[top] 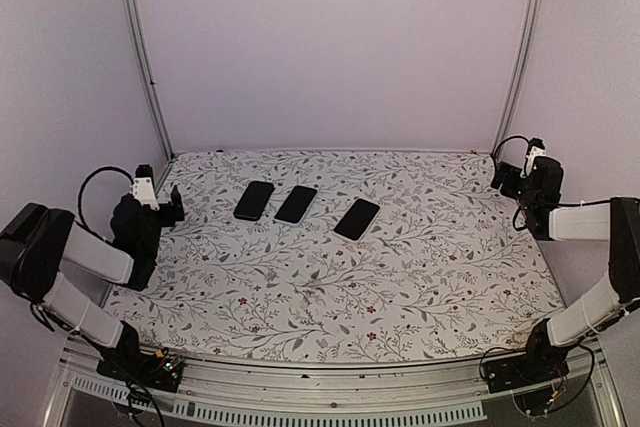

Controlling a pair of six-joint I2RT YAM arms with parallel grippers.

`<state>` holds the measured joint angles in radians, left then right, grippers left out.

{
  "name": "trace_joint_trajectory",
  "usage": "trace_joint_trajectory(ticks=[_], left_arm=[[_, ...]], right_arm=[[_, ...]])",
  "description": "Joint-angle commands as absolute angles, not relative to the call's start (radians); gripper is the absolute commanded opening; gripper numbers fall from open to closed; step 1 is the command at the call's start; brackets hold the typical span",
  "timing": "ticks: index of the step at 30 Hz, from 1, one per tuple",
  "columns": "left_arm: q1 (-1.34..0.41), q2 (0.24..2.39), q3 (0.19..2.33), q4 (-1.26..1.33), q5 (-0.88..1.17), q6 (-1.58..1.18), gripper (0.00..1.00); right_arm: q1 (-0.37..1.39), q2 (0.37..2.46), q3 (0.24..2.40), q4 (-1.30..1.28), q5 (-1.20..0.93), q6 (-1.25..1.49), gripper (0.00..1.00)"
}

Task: Take the phone out of the phone case
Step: Adjust the phone with the phone case at the center of the board.

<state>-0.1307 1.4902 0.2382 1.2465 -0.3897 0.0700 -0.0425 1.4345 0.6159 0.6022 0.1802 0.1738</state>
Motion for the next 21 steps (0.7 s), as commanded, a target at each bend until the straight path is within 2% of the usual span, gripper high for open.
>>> trace_joint_trajectory(ticks=[1,9,13,16,21], left_arm=[[-0.17,1.349,0.435,0.915,-0.328,0.121,0.99],[-0.232,1.271,0.73,0.365,-0.255,-0.04,0.99],[-0.301,1.274,0.819,0.13,-0.352,-0.113,0.99],[-0.309,1.29,0.891,-0.033,-0.336,-0.198,0.99],[-0.34,1.269,0.885,-0.018,-0.259,-0.214,0.99]], right_arm=[[-0.043,1.405,0.661,0.459,0.114,0.21,0.99],[-0.031,1.349,0.743,0.288,0.037,0.338,0.99],[-0.008,1.354,0.788,0.224,-0.029,0.381,0.99],[0.072,1.36,0.832,0.159,-0.026,0.378,0.99],[0.195,1.383,0.921,0.035,0.027,0.378,0.99]])
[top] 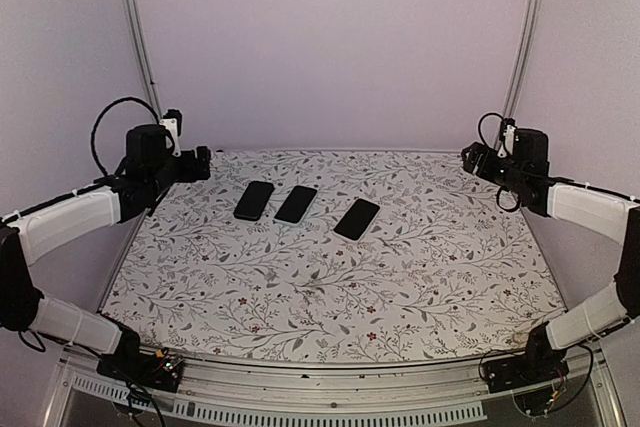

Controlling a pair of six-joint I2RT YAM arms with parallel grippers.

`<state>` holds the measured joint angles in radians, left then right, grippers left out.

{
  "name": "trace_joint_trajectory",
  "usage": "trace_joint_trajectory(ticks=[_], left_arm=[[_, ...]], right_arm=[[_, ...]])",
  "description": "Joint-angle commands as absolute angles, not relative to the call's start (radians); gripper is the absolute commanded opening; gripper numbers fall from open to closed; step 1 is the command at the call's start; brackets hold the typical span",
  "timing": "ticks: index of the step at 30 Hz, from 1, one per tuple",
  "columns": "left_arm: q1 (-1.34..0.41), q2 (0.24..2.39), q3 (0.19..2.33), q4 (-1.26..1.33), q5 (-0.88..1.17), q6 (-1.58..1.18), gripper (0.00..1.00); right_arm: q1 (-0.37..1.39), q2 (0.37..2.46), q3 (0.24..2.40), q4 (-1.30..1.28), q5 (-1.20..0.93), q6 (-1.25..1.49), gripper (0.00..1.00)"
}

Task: Take the phone out of the phone case
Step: Adjust the phone with the phone case at the center of the board.

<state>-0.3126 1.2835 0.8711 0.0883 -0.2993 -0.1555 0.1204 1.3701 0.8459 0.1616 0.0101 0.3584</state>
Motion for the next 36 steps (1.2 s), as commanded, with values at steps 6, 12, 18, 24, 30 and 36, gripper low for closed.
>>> trace_joint_trajectory(ticks=[6,12,18,24,30,36], left_arm=[[-0.356,1.274,0.94,-0.063,-0.15,-0.299,0.99],[-0.392,1.332,0.957,-0.07,-0.023,-0.358,0.99],[-0.445,1.39,0.962,-0.074,0.029,-0.399,0.99],[-0.471,1.389,0.971,-0.102,0.075,-0.429,0.99],[-0.485,1.371,0.977,-0.143,0.106,-0.43,0.99],[-0.489,1.341,0.97,-0.17,0.124,-0.422,0.99]], right_arm=[[0.35,1.45,1.0,-0.051,0.044,0.408,0.99],[0.478,1.569,1.089,-0.119,0.059,0.472,0.99],[0.538,1.69,1.168,-0.153,0.032,0.535,0.99],[0.553,1.829,1.267,-0.226,-0.027,0.619,0.99],[0.576,1.931,1.335,-0.252,-0.047,0.69,0.99],[0.615,2.02,1.395,-0.269,-0.031,0.721,0.99]])
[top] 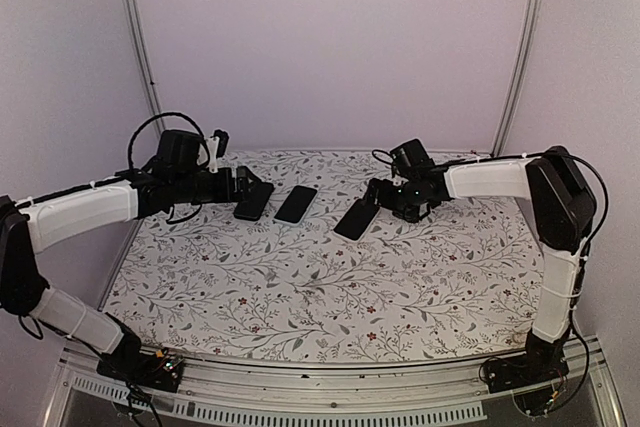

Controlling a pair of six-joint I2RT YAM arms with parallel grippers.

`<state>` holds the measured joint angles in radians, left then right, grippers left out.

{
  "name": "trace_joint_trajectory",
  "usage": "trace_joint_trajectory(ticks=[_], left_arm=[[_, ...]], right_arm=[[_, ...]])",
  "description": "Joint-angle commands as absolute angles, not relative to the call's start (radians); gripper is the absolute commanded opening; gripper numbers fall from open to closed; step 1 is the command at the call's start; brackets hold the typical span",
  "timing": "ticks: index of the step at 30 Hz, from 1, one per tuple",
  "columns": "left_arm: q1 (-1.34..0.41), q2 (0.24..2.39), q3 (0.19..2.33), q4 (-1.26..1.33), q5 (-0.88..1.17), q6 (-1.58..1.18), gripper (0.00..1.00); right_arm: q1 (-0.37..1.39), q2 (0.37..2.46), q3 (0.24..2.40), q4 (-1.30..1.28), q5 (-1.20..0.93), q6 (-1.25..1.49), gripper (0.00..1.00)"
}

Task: Take the phone out of the phone case
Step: Adjust the phone with the phone case at the center of the board.

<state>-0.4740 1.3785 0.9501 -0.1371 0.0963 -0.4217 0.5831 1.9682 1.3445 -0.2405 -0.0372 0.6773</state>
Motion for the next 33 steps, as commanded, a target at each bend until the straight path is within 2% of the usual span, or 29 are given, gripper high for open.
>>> trace_joint_trajectory(ticks=[1,18,33], left_arm=[[-0.488,1.338,0.969,-0.177,0.124,-0.418,0.99],[-0.488,1.279,0.941,-0.207,0.091,-0.379,0.99],[-0.488,1.253,0.93,-0.23,0.068,-0.376,0.99]], right_arm=[[0.618,2.039,1.402,-0.272,-0.028,0.731,0.99],[0.656,2.21,1.564,-0.331,-0.023,0.758,0.99],[0.658,2.346,1.781,-0.439,0.044,0.665,0.99]])
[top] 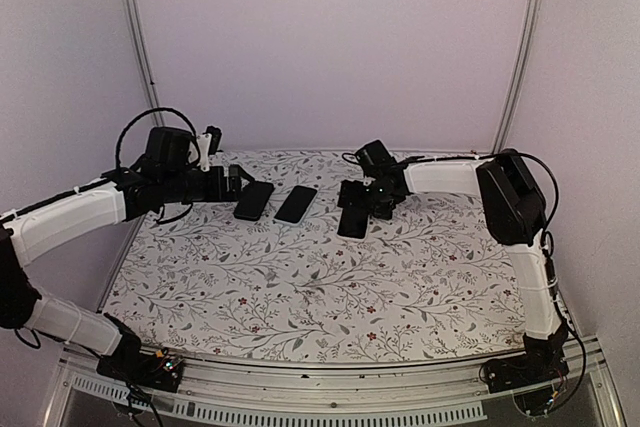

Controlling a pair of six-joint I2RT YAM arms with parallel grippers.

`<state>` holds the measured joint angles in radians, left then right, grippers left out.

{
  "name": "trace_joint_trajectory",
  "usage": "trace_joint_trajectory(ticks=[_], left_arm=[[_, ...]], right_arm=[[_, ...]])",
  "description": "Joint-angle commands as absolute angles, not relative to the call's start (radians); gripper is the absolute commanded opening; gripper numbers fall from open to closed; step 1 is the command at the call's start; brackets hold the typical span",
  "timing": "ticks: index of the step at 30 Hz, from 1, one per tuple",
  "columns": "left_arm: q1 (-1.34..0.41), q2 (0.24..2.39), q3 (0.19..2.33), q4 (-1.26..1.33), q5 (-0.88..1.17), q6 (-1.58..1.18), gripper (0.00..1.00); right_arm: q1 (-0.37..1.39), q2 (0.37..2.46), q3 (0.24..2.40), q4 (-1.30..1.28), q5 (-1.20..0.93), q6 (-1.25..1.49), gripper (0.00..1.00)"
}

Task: Take the phone out of the phone case
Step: Adjust the phone with the phone case at the center of the board.

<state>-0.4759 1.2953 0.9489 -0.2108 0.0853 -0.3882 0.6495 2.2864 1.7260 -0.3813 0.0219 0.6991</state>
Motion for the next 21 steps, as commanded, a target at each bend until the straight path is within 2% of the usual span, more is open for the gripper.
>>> trace_joint_trajectory(ticks=[1,21], left_arm=[[-0.489,1.251,0.929,-0.23,0.068,-0.376,0.99],[-0.489,1.252,0.928,-0.239,0.071,-0.377,0.99]], right_arm=[[0.659,2.355,1.793,-0.444,0.043,0.662,0.99],[0.66,2.463,1.959,-0.523,0.071,0.582,0.99]])
